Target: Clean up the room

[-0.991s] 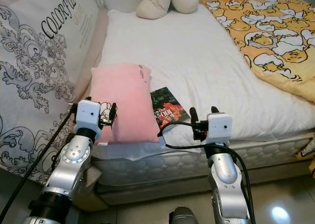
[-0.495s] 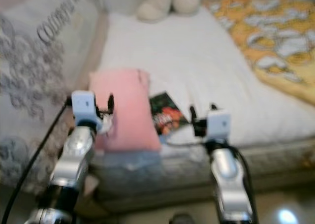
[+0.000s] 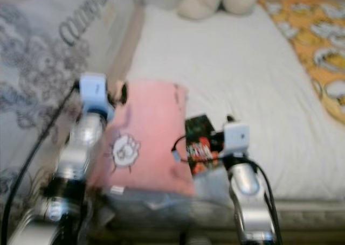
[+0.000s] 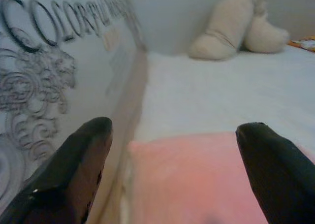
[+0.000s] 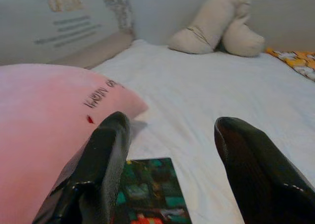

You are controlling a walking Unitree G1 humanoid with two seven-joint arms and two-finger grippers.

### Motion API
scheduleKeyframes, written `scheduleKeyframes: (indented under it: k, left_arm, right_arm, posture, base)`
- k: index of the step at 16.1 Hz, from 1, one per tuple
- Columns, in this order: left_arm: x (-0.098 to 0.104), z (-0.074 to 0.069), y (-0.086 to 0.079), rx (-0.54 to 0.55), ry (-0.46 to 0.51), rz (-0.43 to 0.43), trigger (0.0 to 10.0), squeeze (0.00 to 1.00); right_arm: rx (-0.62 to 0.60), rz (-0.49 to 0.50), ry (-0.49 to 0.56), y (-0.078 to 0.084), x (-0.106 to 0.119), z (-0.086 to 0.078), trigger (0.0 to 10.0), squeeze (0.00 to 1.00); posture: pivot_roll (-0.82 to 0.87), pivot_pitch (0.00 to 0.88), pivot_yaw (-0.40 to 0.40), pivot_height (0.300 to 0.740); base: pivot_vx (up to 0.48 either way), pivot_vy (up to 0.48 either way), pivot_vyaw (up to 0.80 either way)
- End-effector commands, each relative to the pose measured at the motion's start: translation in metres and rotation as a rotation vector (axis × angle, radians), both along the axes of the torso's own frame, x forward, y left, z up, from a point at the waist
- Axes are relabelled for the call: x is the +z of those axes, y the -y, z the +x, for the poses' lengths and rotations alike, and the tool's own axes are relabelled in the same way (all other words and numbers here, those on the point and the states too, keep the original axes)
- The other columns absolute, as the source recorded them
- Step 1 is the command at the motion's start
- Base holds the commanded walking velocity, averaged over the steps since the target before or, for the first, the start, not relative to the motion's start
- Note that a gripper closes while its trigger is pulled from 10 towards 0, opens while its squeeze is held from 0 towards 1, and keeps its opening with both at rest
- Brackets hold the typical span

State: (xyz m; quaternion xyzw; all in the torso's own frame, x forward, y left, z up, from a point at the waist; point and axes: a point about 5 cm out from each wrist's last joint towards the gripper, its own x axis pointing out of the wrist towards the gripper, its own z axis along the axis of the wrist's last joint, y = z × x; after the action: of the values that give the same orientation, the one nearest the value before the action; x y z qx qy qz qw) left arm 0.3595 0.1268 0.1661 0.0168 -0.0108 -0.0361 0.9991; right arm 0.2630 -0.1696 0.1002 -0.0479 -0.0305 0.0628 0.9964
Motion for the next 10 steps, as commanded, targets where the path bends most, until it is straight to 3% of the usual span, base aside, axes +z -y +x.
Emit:
scheduleKeyframes:
  k: [1, 4, 5, 7, 10]
  left_arm:
    - [-0.013, 0.006, -0.015, -0.01, -0.133, -0.021, 10.0, 0.0]
    - [-0.034, 0.017, -0.018, -0.18, -0.428, -0.003, 10.0, 0.0]
    - [-0.044, 0.015, -0.016, -0.273, -0.549, -0.084, 10.0, 0.0]
    - [-0.053, 0.013, -0.015, -0.314, -0.617, -0.131, 10.0, 0.0]
    - [-0.062, 0.015, -0.007, -0.294, -0.659, -0.274, 10.0, 0.0]
  right_arm:
    - [0.021, 0.015, -0.001, -0.005, 0.0, -0.001, 10.0, 0.0]
    - [0.014, 0.023, -0.005, -0.005, 0.0, -0.001, 10.0, 0.0]
    - [0.009, 0.028, -0.009, -0.004, -0.001, -0.002, 10.0, 0.0]
    - [0.004, 0.03, -0.013, -0.003, -0.002, -0.002, 10.0, 0.0]
    - [0.004, 0.034, -0.017, -0.005, -0.003, -0.002, 10.0, 0.0]
  posture:
    - [-0.19, 0.0, 0.074, 0.704]
    - [-0.2, 0.0, 0.077, 0.704]
    - [-0.2, 0.0, 0.08, 0.704]
    - [-0.2, 0.0, 0.084, 0.704]
    - [-0.21, 0.0, 0.083, 0.704]
  base:
    - [0.0, 0.0, 0.0]
    - [0.0, 0.0, 0.0]
    - [0.0, 0.0, 0.0]
    - [0.0, 0.0, 0.0]
    - [0.0, 0.0, 0.0]
